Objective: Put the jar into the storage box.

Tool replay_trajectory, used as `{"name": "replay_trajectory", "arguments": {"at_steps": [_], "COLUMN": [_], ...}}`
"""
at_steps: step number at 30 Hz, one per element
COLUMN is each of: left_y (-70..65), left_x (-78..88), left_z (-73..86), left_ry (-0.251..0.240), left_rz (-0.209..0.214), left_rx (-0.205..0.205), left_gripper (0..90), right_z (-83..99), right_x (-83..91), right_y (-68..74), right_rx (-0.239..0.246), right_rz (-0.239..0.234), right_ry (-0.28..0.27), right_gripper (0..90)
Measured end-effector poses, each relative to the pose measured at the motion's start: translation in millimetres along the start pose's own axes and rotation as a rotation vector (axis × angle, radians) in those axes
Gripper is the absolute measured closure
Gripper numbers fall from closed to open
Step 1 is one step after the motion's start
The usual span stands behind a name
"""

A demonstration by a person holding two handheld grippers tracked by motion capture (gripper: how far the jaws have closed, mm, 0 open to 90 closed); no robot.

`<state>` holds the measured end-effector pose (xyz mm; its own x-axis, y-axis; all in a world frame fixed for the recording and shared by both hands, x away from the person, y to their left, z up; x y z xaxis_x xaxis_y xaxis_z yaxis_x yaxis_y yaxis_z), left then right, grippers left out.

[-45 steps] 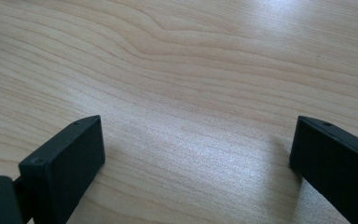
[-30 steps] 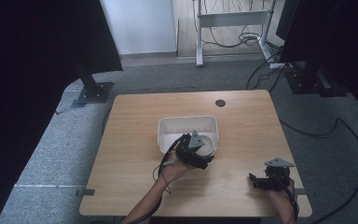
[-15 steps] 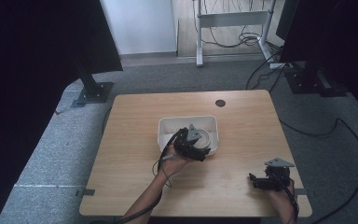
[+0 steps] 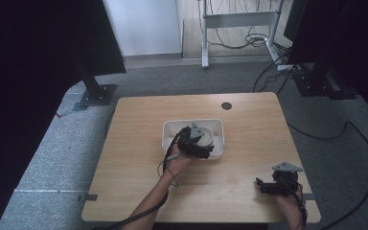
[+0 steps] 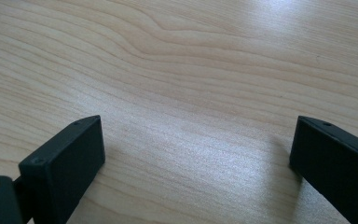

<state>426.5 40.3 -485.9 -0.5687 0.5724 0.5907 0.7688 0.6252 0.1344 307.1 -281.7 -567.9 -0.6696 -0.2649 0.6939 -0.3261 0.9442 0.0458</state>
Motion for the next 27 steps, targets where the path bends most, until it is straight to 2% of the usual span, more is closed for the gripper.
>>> {"name": "replay_trajectory", "arguments": {"at_steps": [15, 22, 27], "left_y": [0.5, 0.9, 0.0], "left_x": [-25.0, -33.3, -34.0], "left_z": [12.3, 17.8, 17.3], "left_ry": [0.021, 0.045, 0.044], "left_rz": [-0.052, -0.056, -0.062], "left_rx": [0.041, 0.065, 0.068], "left_gripper": [9.8, 9.8, 9.8], "right_z": [0.0, 0.0, 0.0], "right_x": [0.0, 0.0, 0.0], "right_y": [0.0, 0.0, 0.0], "right_rx": [0.000, 0.000, 0.000], "right_rz": [0.000, 0.000, 0.000], "right_ry": [0.000, 0.000, 0.000], "right_gripper": [2.8, 2.8, 2.8]}}
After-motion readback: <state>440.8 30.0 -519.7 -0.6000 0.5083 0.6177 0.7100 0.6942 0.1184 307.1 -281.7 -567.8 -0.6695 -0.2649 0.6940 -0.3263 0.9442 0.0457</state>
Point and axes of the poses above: each handheld gripper's, and its own axes: x roughly backward along the jaws, z roughly out of its underside, y roughly to its left, the point moved 1 cm from there along -x, roughly forward along the jaws, and after that the axes turned 2 degrees about -x, right-handed, at the moved point
